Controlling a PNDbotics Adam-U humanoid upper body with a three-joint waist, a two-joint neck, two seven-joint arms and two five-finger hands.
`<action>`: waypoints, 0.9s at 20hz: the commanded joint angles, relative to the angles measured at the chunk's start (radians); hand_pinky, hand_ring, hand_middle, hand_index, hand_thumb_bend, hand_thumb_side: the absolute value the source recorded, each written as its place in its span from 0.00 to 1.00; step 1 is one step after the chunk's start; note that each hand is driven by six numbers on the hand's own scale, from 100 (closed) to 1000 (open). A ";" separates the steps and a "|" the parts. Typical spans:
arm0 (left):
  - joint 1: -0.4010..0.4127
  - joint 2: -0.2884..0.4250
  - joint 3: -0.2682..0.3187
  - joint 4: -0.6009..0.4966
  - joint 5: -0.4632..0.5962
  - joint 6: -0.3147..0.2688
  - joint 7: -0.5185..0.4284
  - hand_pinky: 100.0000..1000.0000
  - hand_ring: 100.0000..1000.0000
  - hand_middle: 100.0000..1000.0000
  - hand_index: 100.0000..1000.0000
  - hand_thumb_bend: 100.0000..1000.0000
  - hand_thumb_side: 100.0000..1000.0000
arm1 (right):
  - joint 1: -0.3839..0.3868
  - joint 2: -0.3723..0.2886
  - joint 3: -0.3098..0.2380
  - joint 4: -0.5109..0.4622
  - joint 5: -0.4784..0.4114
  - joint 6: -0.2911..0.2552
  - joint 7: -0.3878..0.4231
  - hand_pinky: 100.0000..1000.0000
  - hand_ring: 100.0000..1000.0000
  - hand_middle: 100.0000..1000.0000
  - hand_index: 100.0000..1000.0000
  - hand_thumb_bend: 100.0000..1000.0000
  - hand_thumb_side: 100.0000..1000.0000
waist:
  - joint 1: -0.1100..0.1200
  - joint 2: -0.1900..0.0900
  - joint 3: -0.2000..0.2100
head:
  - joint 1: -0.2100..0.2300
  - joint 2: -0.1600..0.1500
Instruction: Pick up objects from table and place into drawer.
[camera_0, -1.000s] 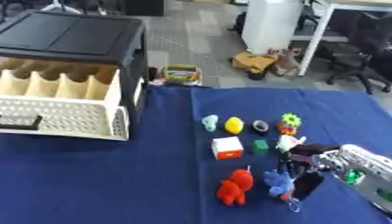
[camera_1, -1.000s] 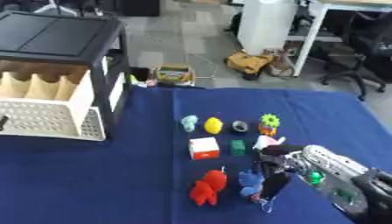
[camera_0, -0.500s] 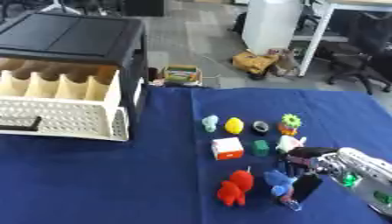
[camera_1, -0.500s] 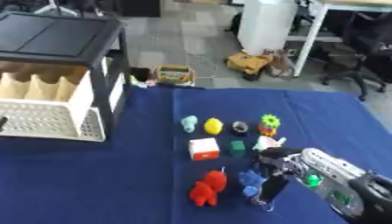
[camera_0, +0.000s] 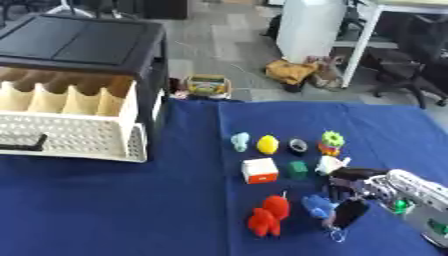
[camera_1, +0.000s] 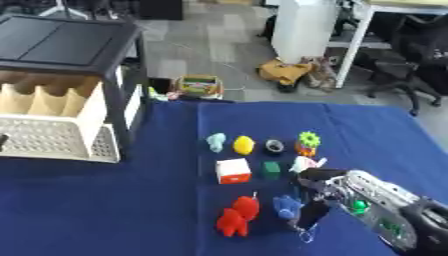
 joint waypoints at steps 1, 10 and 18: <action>-0.010 0.011 0.014 -0.014 0.000 0.003 -0.002 0.52 0.40 0.54 0.77 0.00 1.00 | -0.006 -0.034 -0.017 -0.011 0.008 0.008 -0.010 0.62 0.68 0.52 0.76 0.21 0.33 | 0.003 -0.012 0.000 | -0.002 -0.008; -0.010 0.006 0.015 -0.014 0.000 0.009 -0.003 0.51 0.40 0.54 0.76 0.00 1.00 | -0.008 -0.027 -0.011 0.005 0.012 0.013 -0.005 0.58 0.64 0.48 0.68 0.15 0.27 | 0.003 -0.012 0.001 | -0.007 -0.010; -0.011 0.002 0.015 -0.014 0.001 0.016 0.000 0.51 0.40 0.54 0.75 0.00 1.00 | -0.009 -0.028 -0.017 0.007 0.007 0.029 -0.028 0.56 0.60 0.45 0.65 0.00 0.20 | 0.002 -0.012 0.001 | -0.006 -0.013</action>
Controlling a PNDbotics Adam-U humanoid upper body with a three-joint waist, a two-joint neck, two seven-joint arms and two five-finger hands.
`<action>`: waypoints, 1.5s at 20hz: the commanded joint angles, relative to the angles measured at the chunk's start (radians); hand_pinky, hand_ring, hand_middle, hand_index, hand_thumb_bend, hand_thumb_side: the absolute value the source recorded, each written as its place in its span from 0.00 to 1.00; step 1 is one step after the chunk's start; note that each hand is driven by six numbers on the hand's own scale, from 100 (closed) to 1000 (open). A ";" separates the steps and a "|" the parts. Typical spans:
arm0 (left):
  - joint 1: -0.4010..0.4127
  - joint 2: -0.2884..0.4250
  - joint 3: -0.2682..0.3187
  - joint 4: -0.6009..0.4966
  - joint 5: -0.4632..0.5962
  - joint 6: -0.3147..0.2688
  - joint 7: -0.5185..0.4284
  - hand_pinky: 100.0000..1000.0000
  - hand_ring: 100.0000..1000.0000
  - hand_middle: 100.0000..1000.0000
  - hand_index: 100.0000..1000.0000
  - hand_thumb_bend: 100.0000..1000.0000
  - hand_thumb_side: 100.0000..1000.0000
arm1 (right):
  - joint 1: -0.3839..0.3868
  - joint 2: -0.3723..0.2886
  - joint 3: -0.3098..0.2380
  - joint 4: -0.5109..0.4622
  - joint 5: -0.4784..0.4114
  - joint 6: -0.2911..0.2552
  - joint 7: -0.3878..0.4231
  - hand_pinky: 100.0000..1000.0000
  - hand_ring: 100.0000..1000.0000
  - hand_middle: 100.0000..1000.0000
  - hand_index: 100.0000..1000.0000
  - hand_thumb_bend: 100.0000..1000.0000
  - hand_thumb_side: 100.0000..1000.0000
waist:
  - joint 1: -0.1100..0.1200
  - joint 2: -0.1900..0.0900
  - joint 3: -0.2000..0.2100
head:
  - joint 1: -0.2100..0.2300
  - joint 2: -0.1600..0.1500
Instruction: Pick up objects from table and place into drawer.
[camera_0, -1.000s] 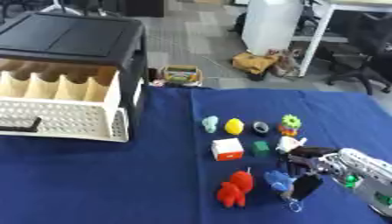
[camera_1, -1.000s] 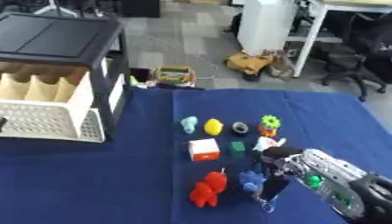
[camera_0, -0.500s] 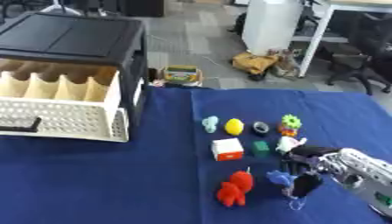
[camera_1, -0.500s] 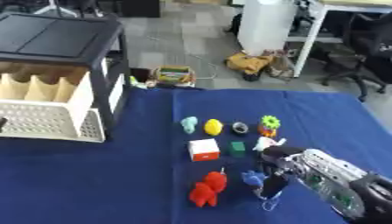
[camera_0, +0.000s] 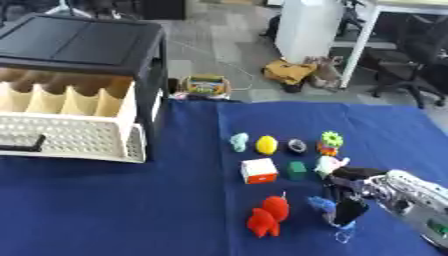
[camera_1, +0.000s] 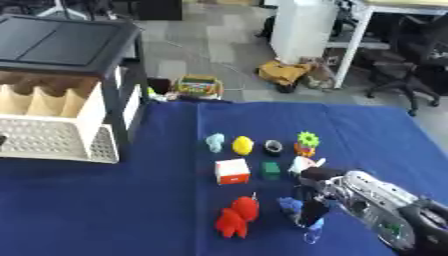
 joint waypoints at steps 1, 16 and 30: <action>-0.011 0.010 0.015 -0.014 0.001 0.006 0.002 0.51 0.40 0.54 0.75 0.00 1.00 | -0.011 -0.029 -0.017 -0.002 0.005 0.010 -0.014 0.55 0.60 0.45 0.65 0.00 0.14 | 0.003 -0.012 0.001 | -0.002 -0.011; -0.013 0.004 0.016 -0.014 0.007 0.029 0.008 0.50 0.40 0.54 0.74 0.00 1.00 | -0.013 -0.053 -0.031 -0.060 0.000 0.037 -0.100 0.50 0.54 0.34 0.47 0.00 0.03 | -0.002 -0.013 -0.001 | 0.004 -0.013; -0.014 0.004 0.017 -0.014 0.007 0.037 0.010 0.50 0.40 0.54 0.74 0.00 1.00 | -0.080 -0.123 -0.075 -0.247 -0.042 0.055 -0.176 0.47 0.50 0.15 0.28 0.00 0.07 | -0.005 -0.014 -0.006 | 0.027 -0.018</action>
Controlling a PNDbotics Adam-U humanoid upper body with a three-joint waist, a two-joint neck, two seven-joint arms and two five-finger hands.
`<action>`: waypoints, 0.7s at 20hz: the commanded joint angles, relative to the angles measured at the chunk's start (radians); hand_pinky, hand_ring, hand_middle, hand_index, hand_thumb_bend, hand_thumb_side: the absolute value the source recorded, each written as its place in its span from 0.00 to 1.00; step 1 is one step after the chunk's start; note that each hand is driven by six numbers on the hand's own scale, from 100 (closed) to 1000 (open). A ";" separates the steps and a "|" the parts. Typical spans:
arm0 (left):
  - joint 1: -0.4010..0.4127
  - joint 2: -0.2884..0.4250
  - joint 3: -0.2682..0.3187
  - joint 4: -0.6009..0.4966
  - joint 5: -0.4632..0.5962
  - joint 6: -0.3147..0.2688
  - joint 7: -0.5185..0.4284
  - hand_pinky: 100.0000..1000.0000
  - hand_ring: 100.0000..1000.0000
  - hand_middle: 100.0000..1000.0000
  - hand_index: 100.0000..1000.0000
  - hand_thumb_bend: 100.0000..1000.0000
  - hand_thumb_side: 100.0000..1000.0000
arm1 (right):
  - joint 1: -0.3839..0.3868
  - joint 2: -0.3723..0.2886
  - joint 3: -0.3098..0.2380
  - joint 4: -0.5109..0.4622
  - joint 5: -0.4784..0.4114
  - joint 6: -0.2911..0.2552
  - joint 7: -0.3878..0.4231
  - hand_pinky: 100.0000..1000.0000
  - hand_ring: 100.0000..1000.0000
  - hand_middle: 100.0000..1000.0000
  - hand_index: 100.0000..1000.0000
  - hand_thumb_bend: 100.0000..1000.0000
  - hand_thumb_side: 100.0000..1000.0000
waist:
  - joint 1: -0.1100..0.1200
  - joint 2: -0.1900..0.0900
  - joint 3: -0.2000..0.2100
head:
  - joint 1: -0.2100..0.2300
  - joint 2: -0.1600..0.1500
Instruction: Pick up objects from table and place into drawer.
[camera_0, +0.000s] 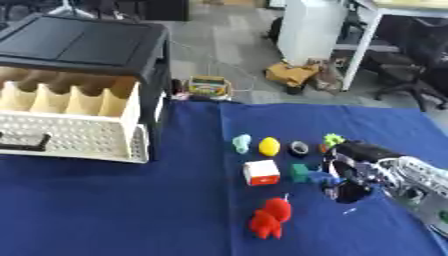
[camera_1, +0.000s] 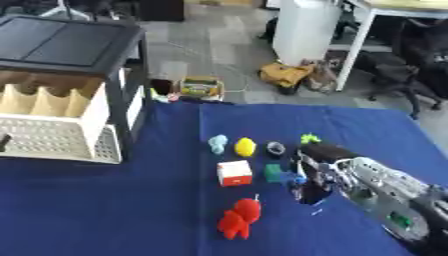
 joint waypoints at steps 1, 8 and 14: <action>-0.014 0.013 0.011 -0.014 0.003 0.003 0.001 0.50 0.40 0.54 0.74 0.00 1.00 | -0.033 -0.063 -0.038 -0.078 -0.022 0.005 -0.016 0.46 0.50 0.15 0.28 0.00 0.08 | 0.001 -0.014 -0.003 | 0.010 -0.011; -0.019 0.017 0.009 -0.014 0.007 0.005 0.000 0.50 0.40 0.54 0.74 0.00 1.00 | -0.124 -0.092 -0.083 -0.203 -0.075 0.037 -0.015 0.45 0.48 0.09 0.26 0.00 0.09 | -0.004 -0.015 -0.001 | 0.026 -0.018; -0.027 0.018 0.005 -0.014 0.008 0.014 -0.002 0.50 0.40 0.54 0.74 0.00 1.00 | -0.258 -0.067 -0.093 -0.219 -0.114 0.032 -0.018 0.45 0.47 0.07 0.26 0.00 0.10 | -0.013 -0.015 0.005 | 0.036 -0.029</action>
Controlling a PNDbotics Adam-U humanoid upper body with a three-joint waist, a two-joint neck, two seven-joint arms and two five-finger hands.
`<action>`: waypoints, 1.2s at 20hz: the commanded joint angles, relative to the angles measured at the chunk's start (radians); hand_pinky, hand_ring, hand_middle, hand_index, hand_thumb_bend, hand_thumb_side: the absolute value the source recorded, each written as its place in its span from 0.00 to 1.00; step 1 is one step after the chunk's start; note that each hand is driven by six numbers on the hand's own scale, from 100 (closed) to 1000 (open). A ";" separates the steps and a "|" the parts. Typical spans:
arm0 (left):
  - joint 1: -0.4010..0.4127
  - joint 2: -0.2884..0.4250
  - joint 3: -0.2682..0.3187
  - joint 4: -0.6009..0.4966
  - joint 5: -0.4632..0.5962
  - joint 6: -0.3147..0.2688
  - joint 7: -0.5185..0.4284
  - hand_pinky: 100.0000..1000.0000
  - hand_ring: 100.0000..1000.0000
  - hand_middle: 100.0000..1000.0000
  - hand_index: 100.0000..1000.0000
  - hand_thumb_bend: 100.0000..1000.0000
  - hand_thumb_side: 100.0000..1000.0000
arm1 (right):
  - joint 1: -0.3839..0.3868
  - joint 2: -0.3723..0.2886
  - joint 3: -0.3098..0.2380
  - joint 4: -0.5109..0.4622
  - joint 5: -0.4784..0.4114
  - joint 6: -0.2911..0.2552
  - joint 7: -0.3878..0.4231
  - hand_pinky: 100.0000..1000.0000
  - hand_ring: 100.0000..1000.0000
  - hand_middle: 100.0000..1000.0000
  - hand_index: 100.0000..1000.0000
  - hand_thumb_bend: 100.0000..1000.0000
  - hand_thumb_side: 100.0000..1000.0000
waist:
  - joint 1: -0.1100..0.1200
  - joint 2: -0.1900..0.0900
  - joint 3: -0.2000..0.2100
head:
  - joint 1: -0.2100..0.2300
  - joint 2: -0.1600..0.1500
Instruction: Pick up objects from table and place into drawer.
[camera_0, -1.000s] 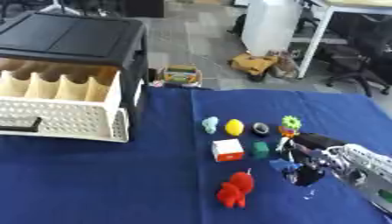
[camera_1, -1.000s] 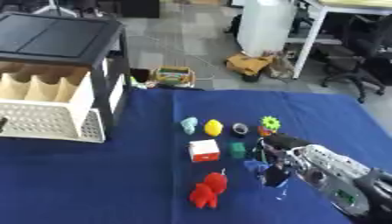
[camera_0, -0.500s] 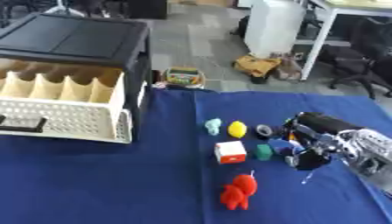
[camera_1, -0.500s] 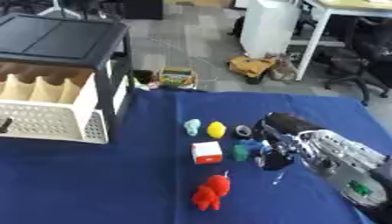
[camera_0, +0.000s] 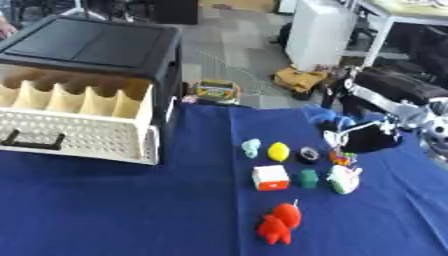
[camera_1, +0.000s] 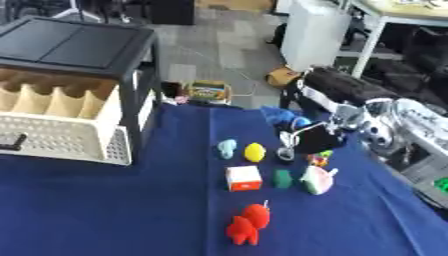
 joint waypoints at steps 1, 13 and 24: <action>-0.020 0.018 0.004 -0.014 0.004 0.009 0.000 0.50 0.40 0.54 0.74 0.00 1.00 | -0.072 -0.004 -0.017 -0.018 -0.023 0.000 0.001 0.45 0.47 0.07 0.26 0.00 0.10 | 0.002 -0.015 0.003 | 0.006 -0.018; -0.063 0.012 -0.025 -0.014 0.012 0.036 -0.028 0.50 0.40 0.54 0.74 0.00 1.00 | -0.378 0.205 0.026 0.089 0.009 0.039 0.079 0.45 0.46 0.05 0.25 0.00 0.11 | -0.017 -0.007 0.032 | -0.020 -0.049; -0.100 -0.005 -0.037 -0.014 0.013 0.066 -0.052 0.50 0.40 0.54 0.74 0.00 1.00 | -0.571 0.423 0.035 0.315 0.065 0.017 0.069 0.44 0.45 0.04 0.25 0.00 0.11 | -0.028 0.015 0.054 | -0.050 -0.092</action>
